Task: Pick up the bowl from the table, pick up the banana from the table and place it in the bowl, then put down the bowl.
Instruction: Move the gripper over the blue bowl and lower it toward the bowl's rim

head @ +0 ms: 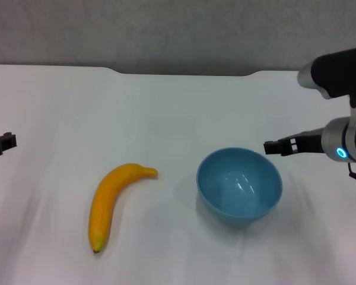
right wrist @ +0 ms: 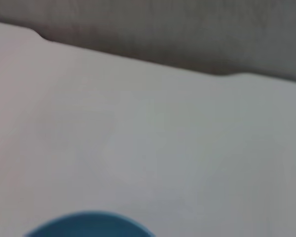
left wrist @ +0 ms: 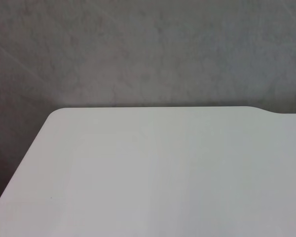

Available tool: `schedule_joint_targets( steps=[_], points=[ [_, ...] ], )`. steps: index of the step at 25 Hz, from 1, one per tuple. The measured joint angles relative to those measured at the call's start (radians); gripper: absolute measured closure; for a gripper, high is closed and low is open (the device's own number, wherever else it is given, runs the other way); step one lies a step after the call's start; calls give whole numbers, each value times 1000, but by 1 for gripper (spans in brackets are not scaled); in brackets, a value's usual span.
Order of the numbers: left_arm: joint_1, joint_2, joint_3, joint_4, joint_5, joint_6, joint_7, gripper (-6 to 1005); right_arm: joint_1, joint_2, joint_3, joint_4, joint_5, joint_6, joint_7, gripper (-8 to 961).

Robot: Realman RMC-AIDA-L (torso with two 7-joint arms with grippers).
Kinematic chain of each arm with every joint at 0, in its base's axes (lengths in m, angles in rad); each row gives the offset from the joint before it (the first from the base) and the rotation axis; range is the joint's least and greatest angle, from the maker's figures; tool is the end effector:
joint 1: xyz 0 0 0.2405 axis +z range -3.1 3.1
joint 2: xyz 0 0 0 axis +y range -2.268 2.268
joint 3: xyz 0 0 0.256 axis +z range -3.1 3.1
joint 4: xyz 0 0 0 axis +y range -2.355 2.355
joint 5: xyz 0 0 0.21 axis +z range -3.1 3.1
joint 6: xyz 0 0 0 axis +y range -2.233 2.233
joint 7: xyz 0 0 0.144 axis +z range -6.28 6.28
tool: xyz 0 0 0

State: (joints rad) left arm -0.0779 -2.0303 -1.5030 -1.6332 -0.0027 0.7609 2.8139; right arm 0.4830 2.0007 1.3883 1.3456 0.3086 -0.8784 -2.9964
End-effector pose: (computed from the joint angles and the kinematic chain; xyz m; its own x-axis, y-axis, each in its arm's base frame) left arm -0.2653 0.3408 0.0720 0.5715 0.5867 0.5737 0.6572 0.0914 -0.7482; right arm 0.1921 0.3944 -0.0120 0.6630 -0.6826 -0.3075 -0.6421 -0.3073 -0.7024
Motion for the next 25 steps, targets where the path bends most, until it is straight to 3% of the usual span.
schedule_joint_targets(
  steps=[7, 10, 12, 25],
  points=[
    [-18, -2, 4, 44, -2, -5, 0, 97, 41, 4, -14, -151, 39, 13, 0, 71],
    [-26, -3, 6, 64, -4, -20, -5, 97, 63, 4, -32, -229, 74, 53, 0, 206],
    [-26, -4, 7, 78, -5, -41, -10, 97, 75, 5, -48, -272, 103, 92, 0, 203],
    [-38, -5, 10, 115, -31, -77, -19, 98, 85, 7, -80, -343, 139, 142, 4, 229]
  ],
)
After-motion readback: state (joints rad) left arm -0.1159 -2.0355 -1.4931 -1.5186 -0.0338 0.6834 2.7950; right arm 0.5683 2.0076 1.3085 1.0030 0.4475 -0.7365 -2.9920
